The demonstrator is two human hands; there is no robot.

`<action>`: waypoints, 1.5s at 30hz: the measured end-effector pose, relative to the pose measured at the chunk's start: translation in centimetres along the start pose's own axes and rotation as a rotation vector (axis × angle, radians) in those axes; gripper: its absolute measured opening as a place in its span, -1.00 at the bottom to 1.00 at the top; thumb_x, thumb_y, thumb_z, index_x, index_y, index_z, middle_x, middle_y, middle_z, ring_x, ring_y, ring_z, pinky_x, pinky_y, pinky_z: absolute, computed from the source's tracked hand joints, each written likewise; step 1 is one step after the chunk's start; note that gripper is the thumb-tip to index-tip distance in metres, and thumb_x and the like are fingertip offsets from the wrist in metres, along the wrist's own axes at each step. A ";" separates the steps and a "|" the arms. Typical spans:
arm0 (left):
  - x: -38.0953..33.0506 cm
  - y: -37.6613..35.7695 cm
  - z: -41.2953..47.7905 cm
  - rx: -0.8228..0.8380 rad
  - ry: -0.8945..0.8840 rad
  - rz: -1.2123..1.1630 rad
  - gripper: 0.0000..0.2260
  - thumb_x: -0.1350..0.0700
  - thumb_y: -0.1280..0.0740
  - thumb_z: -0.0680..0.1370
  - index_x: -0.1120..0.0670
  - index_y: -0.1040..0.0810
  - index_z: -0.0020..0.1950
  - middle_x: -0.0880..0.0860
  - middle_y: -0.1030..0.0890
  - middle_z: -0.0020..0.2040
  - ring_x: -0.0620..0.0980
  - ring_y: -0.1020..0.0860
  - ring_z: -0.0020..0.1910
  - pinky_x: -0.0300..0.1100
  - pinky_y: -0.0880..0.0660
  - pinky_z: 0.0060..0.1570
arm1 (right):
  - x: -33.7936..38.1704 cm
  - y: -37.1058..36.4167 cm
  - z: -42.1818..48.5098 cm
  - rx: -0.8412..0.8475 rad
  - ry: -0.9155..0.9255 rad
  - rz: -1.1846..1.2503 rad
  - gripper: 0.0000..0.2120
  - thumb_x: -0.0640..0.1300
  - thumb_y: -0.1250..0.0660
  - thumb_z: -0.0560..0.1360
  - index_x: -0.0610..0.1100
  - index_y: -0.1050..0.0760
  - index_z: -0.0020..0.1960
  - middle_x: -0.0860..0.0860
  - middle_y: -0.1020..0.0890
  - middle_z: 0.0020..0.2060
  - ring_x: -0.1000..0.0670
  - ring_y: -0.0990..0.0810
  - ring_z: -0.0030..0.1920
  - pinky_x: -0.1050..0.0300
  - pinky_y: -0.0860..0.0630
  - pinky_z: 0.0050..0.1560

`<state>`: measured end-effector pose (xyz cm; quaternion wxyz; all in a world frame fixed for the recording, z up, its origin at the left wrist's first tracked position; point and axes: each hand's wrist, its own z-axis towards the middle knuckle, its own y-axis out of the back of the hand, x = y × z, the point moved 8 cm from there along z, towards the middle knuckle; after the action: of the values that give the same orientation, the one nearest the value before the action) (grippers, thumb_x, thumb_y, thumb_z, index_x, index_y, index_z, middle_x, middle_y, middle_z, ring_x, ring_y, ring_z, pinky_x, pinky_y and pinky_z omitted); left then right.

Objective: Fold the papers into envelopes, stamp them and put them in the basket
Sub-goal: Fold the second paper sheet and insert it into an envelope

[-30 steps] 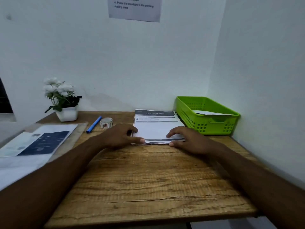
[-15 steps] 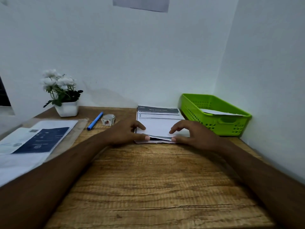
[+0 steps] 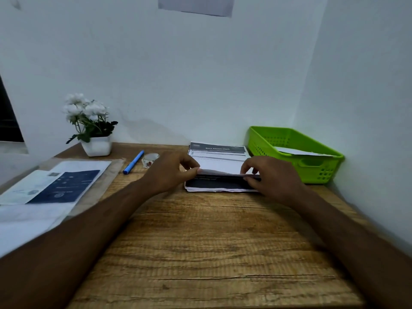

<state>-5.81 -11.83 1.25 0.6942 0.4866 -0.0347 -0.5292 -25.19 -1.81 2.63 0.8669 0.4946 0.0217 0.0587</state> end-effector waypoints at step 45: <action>-6.3 7.6 -14.0 0.222 -0.186 0.032 -0.71 -0.18 -0.35 0.43 -0.03 -0.67 0.00 -0.15 -0.67 -0.05 -0.19 -0.61 -0.02 -0.22 -0.54 -0.02 | 6.8 5.8 -10.9 -0.075 0.181 0.553 -0.77 0.15 -0.35 0.44 0.03 -0.67 -0.10 0.16 -0.67 -0.22 0.07 -0.63 -0.21 0.13 -0.49 -0.17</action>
<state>4.64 1.72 2.26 0.6382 0.5087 -0.1651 -0.5537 -19.97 11.28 2.23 0.8301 0.4422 -0.0388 0.3374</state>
